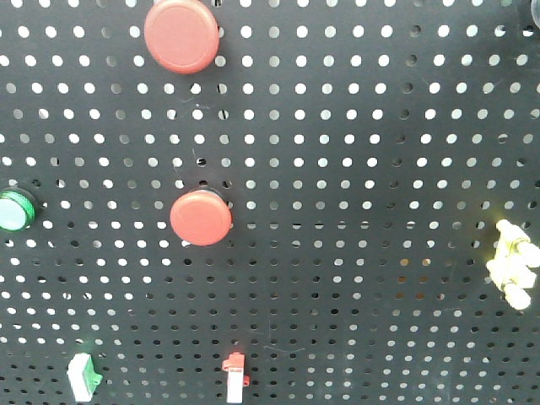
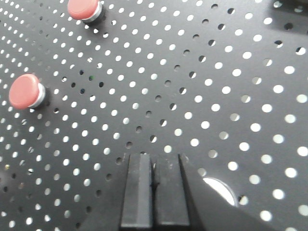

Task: Rotate knob clockwise with right arm
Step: 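Move the right gripper across the pegboard toward the silver knob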

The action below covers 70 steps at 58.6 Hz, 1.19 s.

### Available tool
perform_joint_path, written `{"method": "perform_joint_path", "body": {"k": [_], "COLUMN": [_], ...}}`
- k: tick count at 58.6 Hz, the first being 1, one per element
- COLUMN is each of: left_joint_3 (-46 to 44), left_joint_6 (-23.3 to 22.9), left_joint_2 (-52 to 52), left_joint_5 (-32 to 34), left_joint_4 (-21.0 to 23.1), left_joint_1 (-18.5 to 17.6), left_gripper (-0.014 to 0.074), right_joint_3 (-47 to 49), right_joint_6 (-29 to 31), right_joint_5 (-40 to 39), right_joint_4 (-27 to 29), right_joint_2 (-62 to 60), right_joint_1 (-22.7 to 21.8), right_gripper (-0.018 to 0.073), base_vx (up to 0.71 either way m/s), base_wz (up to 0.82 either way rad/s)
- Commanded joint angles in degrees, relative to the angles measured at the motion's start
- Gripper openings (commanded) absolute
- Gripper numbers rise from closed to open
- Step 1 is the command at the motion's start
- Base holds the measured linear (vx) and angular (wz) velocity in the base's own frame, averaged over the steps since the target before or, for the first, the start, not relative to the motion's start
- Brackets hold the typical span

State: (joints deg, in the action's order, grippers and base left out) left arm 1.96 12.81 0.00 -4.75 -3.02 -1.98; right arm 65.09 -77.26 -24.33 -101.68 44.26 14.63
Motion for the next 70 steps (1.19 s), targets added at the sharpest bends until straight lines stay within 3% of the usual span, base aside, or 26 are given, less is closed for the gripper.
{"method": "perform_joint_path", "body": {"k": [1, 5, 8, 12, 17, 19, 26, 31, 34, 37, 44, 61, 70], "left_joint_3": [0.92, 0.92, 0.92, 0.92, 0.92, 0.92, 0.92, 0.92, 0.92, 0.92, 0.92, 0.92, 0.92], "left_joint_6": [-0.22, -0.22, -0.22, -0.22, -0.22, -0.22, -0.22, -0.22, -0.22, -0.22, -0.22, -0.22, -0.22], "left_joint_2": [0.62, 0.62, 0.62, 0.62, 0.62, 0.62, 0.62, 0.62, 0.62, 0.62, 0.62, 0.62, 0.62], "left_joint_5": [4.75, 4.75, 4.75, 4.75, 4.75, 4.75, 4.75, 4.75, 4.75, 4.75, 4.75, 4.75, 4.75], "left_joint_4": [0.26, 0.26, 0.26, 0.26, 0.26, 0.26, 0.26, 0.26, 0.26, 0.26, 0.26, 0.26, 0.26], "left_joint_1": [-0.49, -0.49, -0.49, -0.49, -0.49, -0.49, -0.49, -0.49, -0.49, -0.49, -0.49, -0.49, -0.49], "left_gripper": [-0.0006, -0.0006, -0.0006, -0.0006, -0.0006, -0.0006, -0.0006, -0.0006, -0.0006, -0.0006, -0.0006, -0.0006, -0.0006], "right_joint_3": [1.51, 1.51, 1.51, 1.51, 1.51, 1.56, 1.69, 1.78, 1.78, 1.78, 1.78, 1.30, 1.30], "right_joint_6": [0.31, 4.68, 11.31, 24.70, 44.24, 55.04, 81.78, 97.37, 103.98, 106.18, 104.64, 85.29, 84.97], "right_joint_5": [2.43, 2.88, 3.64, 6.05, 10.60, 13.40, 21.93, 28.95, 31.91, 32.45, 31.34, 32.19, 31.98], "right_joint_4": [0.70, 4.94, 10.32, 22.07, 40.51, 50.52, 73.62, 85.06, 88.01, 89.96, 88.19, 75.25, 75.18], "right_joint_2": [0.11, 0.19, 0.24, 0.98, 1.31, 1.31, 1.31, 1.01, 0.33, -0.73, -4.31, -10.75, -8.40], "right_joint_1": [0.01, 0.01, 0.01, 0.07, 0.07, 0.07, 0.07, 0.07, 0.07, 0.07, 0.07, 0.07, 0.07], "right_gripper": [-0.0008, -0.0008, -0.0008, -0.0008, -0.0008, -0.0008, -0.0006, -0.0005, -0.0004, -0.0004, -0.0004, -0.0004, -0.0004], "base_vx": [0.00, 0.00, 0.00, 0.00, 0.00, 0.00, 0.00, 0.00, 0.00, 0.00, 0.00, 0.00, 0.00], "base_wz": [0.00, 0.00, 0.00, 0.00, 0.00, 0.00, 0.00, 0.00, 0.00, 0.00, 0.00, 0.00, 0.00]}}
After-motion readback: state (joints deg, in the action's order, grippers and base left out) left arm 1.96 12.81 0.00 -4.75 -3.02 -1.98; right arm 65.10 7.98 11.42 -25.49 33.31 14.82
